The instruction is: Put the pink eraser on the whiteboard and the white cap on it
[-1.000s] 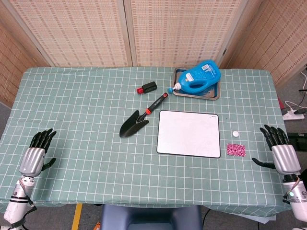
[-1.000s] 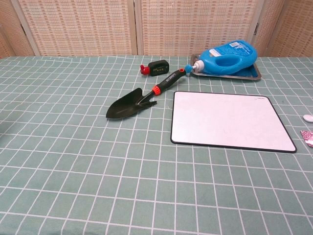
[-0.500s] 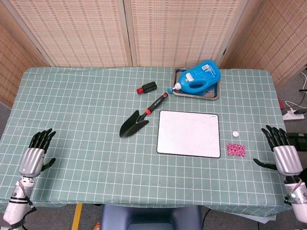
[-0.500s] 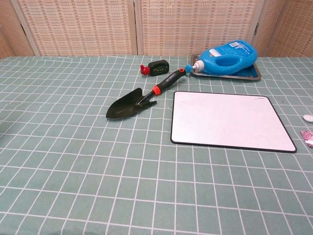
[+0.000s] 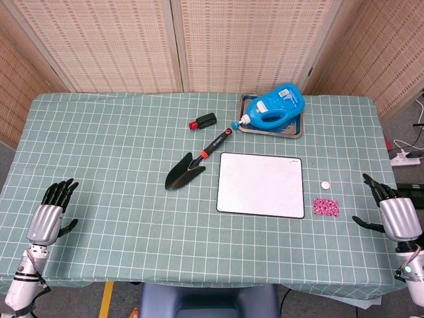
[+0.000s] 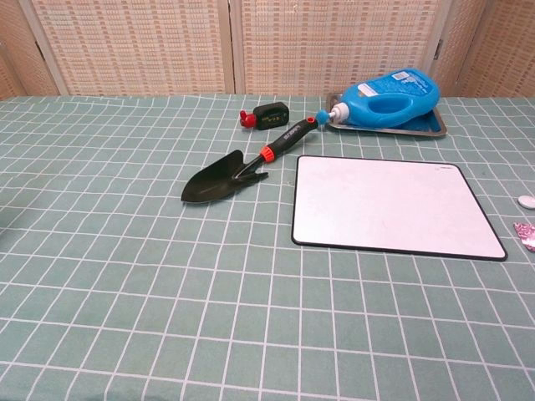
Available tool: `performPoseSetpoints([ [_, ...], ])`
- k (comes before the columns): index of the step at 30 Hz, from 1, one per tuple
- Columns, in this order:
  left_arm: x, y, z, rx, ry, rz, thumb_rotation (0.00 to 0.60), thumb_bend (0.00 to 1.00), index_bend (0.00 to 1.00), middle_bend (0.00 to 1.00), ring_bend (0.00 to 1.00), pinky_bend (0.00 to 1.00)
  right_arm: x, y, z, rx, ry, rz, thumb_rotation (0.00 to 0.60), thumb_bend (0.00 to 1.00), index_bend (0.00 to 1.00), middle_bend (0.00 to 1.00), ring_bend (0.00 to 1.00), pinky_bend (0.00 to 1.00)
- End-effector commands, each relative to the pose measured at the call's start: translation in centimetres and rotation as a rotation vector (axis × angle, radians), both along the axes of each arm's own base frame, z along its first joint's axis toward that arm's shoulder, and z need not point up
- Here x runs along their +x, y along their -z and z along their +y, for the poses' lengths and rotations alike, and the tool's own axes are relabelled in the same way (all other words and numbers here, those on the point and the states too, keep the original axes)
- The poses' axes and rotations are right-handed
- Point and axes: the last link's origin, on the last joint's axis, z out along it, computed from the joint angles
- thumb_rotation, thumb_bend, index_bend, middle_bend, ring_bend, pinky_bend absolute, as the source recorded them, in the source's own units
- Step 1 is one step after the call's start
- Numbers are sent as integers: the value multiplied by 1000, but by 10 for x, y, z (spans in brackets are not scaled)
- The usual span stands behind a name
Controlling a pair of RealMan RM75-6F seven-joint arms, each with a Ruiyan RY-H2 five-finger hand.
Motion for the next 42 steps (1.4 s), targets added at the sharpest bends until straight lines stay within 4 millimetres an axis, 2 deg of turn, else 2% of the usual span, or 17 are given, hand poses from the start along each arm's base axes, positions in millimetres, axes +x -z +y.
performPoseSetpoints([
  [1, 0, 0, 0, -2, 0, 0, 600, 191, 0, 0, 0, 0, 9, -8, -7, 38, 46, 129, 499, 0, 44, 827, 920, 1000],
  [4, 0, 1, 0, -8, -1, -4, 600, 191, 0, 0, 0, 0, 14, -8, -8, 80, 100, 189, 512, 0, 142, 932, 995, 1000],
  [6, 0, 2, 0, -12, -2, -6, 600, 191, 0, 0, 0, 0, 14, -7, -8, 117, 154, 240, 511, 0, 168, 954, 1000, 1000],
  [13, 4, 5, 1, -30, 9, -18, 600, 190, 0, 0, 0, 0, 14, 6, -16, 235, 308, 398, 511, 0, 272, 960, 1000, 1000],
  [21, 8, 7, 3, -43, 21, -35, 600, 191, 0, 0, 0, 0, 16, 27, -37, 275, 356, 392, 514, 25, 428, 960, 985, 1000],
  [28, 7, 5, 3, -41, 19, -48, 600, 191, 0, 0, 0, 0, 13, 45, -50, 290, 370, 330, 511, 40, 410, 960, 982, 1000],
  [35, 7, 5, 4, -43, 20, -53, 600, 191, 0, 0, 0, 0, 13, 61, -55, 315, 347, 308, 510, 46, 358, 960, 974, 1000],
  [42, 6, 4, 4, -41, 15, -55, 600, 191, 0, 0, 0, 0, 18, 71, -60, 332, 309, 280, 509, 50, 375, 960, 973, 1000],
])
